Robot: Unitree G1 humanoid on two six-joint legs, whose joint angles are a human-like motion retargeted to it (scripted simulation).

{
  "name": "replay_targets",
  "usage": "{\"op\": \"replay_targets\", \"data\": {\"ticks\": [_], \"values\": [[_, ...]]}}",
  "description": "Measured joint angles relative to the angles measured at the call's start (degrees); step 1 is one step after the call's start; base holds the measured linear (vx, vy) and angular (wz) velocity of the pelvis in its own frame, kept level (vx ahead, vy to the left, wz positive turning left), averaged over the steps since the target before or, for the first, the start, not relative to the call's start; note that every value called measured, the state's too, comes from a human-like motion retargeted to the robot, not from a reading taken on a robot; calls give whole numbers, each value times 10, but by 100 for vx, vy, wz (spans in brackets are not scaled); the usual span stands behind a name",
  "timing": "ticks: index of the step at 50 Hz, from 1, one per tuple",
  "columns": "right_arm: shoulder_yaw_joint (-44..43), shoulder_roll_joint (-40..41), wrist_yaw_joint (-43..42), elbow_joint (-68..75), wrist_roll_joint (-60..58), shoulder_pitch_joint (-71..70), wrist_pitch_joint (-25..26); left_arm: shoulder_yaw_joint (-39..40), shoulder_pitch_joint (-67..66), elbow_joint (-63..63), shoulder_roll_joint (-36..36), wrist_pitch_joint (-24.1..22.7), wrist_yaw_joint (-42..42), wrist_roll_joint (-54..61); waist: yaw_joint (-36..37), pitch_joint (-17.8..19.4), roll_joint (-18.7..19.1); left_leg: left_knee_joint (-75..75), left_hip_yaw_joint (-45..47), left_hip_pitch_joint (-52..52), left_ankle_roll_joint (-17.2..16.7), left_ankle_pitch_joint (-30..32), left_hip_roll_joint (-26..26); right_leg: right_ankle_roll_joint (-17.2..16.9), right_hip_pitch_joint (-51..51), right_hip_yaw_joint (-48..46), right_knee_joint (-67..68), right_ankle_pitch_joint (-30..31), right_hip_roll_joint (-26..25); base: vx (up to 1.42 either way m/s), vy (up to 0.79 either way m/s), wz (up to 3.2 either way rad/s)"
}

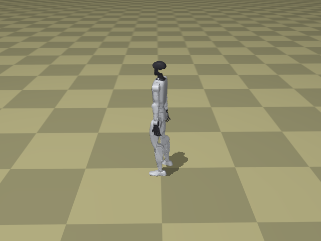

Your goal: Upper body actions

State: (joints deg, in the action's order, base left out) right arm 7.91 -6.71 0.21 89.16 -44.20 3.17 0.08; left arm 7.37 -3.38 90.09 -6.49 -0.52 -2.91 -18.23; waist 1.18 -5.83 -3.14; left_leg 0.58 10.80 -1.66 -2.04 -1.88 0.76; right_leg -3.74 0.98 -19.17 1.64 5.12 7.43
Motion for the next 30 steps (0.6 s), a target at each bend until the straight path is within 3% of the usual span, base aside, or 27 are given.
{"op": "replay_targets", "data": {"ticks": [30], "values": [[1, -2, -1, 0, 4, -1, 1, 2, -1, 1, 1, 1, -1, 3, 0, -2, 0, 0, 0, 2, 0, -1, 2, 5, -1, -1, -1, -1, -3, 0, 0, 0]]}}
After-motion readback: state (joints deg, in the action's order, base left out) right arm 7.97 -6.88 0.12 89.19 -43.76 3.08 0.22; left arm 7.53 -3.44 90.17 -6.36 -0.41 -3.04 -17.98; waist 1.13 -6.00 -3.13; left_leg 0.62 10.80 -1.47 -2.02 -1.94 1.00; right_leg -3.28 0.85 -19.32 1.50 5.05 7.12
